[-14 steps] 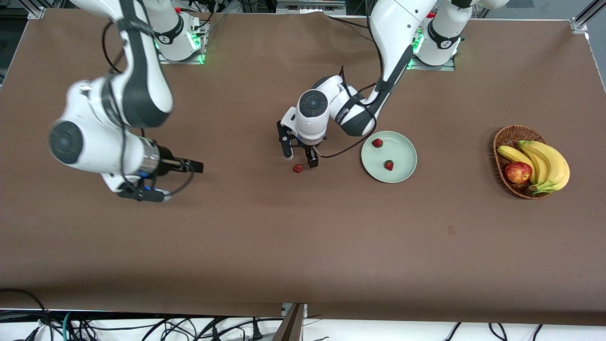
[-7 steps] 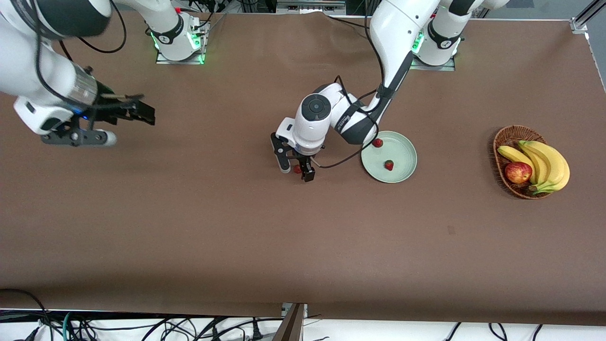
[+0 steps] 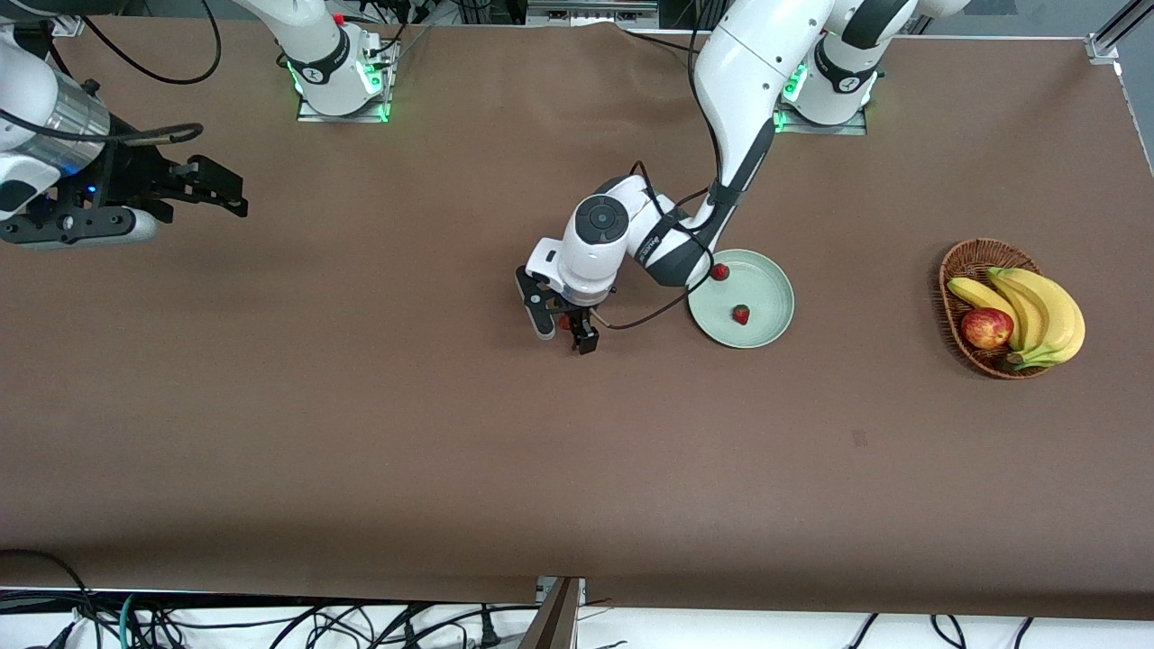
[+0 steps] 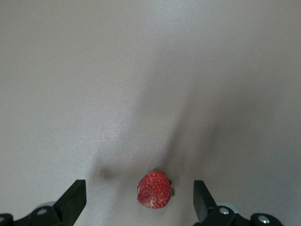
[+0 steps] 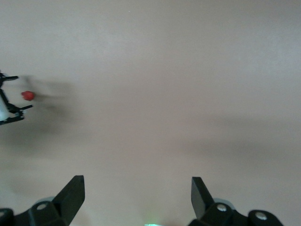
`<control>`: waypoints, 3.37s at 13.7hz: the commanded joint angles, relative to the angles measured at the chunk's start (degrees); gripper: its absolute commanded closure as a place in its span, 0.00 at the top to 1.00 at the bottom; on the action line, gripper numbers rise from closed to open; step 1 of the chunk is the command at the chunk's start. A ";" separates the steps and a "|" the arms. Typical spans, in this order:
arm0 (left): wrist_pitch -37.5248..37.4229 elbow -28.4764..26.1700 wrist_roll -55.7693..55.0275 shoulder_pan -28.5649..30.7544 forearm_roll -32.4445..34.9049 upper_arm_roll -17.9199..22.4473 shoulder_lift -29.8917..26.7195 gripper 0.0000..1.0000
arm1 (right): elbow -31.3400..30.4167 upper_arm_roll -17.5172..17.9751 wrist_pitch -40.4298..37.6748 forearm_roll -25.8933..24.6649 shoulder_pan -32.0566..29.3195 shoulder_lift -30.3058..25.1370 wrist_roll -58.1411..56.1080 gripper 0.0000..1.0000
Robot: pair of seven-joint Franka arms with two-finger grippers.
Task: Collect all strawberries into plate
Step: 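Grasp the third strawberry with the left gripper while the right gripper retreats, then carry the strawberry onto the plate with the left gripper and release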
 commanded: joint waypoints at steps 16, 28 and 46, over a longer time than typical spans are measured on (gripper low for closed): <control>-0.38 1.24 -0.53 -0.37 -0.63 0.26 1.82 0.81 | 4.43 2.44 1.80 -2.32 -5.01 1.66 -0.34 1.00; -9.66 1.32 3.75 3.31 -0.89 0.35 -3.79 0.00 | 4.52 2.26 2.85 -2.14 -5.18 1.66 0.37 1.00; -10.48 -32.69 27.95 19.32 -0.80 1.49 -25.77 1.00 | 4.52 2.18 3.03 -2.14 -5.27 1.66 0.45 1.00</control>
